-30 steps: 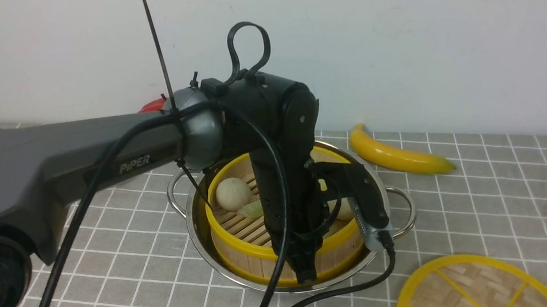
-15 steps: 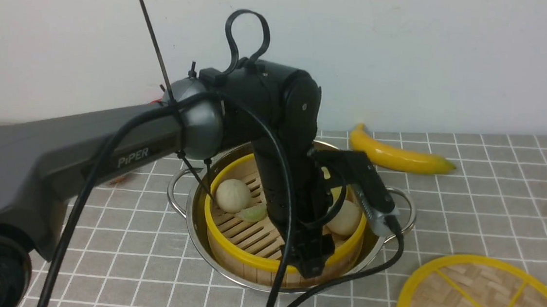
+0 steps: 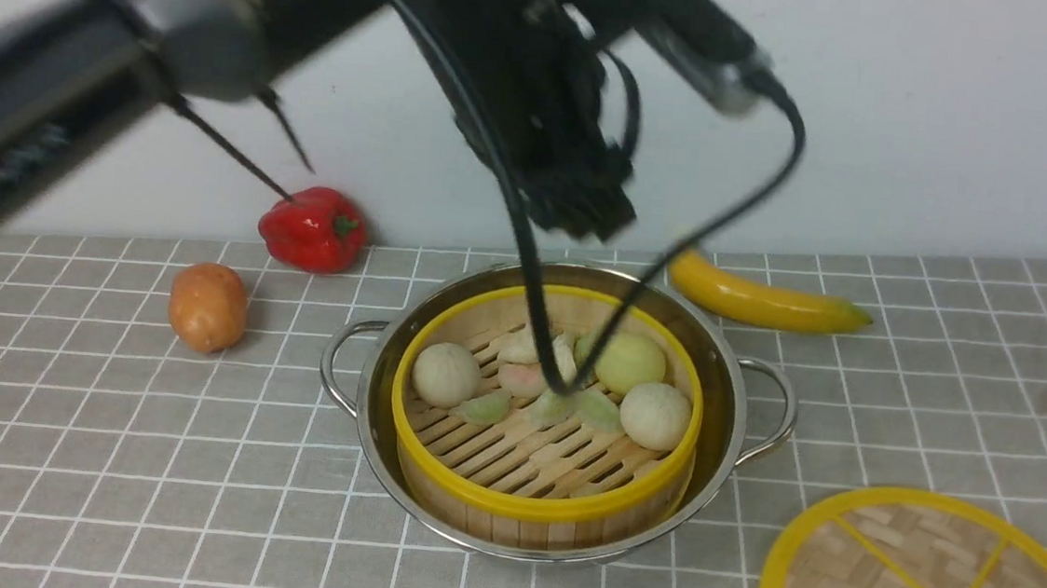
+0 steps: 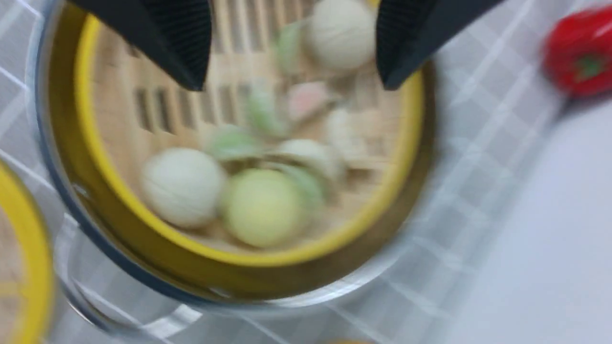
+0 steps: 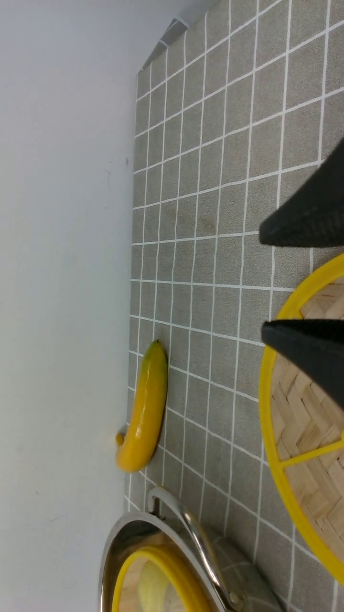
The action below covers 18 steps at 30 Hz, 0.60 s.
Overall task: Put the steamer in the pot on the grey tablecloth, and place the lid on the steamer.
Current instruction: 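Move the gripper down to the bamboo steamer lid and grasp its center knob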
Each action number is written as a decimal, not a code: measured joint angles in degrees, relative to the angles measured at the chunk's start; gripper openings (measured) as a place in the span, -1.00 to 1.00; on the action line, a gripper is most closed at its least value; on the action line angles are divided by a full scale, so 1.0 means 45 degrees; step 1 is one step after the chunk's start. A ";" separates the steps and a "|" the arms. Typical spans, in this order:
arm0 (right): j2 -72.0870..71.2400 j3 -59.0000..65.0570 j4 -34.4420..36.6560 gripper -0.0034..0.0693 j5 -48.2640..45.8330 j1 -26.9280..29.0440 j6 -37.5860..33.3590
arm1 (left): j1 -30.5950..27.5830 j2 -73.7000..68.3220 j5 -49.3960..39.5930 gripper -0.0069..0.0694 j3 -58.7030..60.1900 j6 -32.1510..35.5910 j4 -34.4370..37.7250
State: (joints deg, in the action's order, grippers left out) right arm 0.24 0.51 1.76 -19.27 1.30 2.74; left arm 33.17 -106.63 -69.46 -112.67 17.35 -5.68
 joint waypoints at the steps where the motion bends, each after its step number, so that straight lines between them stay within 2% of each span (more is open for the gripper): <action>1: 0.0000 0.0000 0.0000 -0.25 0.0000 0.0000 0.0000 | -0.0034 0.0109 -0.0007 0.15 -0.0029 -0.0175 -0.0117; 2: 0.0000 0.0000 0.0000 -0.25 0.0000 0.0000 0.0000 | -0.0122 0.0613 -0.0016 0.04 -0.0079 -0.0965 -0.0678; 5: 0.0000 0.0000 0.0000 -0.25 0.0000 0.0000 0.0000 | -0.0138 0.1141 -0.0016 -0.15 -0.0135 -0.1556 -0.1299; 11: 0.0000 0.0000 0.0000 -0.25 0.0000 0.0000 0.0000 | -0.0138 0.1349 -0.0022 -0.43 -0.0160 -0.1737 -0.1883; 18: 0.0000 0.0000 0.0000 -0.25 0.0000 0.0000 0.0000 | -0.0167 0.1349 -0.0031 -0.51 -0.0160 -0.1711 -0.2070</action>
State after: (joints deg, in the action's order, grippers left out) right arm 0.24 0.51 1.76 -19.27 1.30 2.74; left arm 32.41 -100.56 -69.60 -113.38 9.65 -15.00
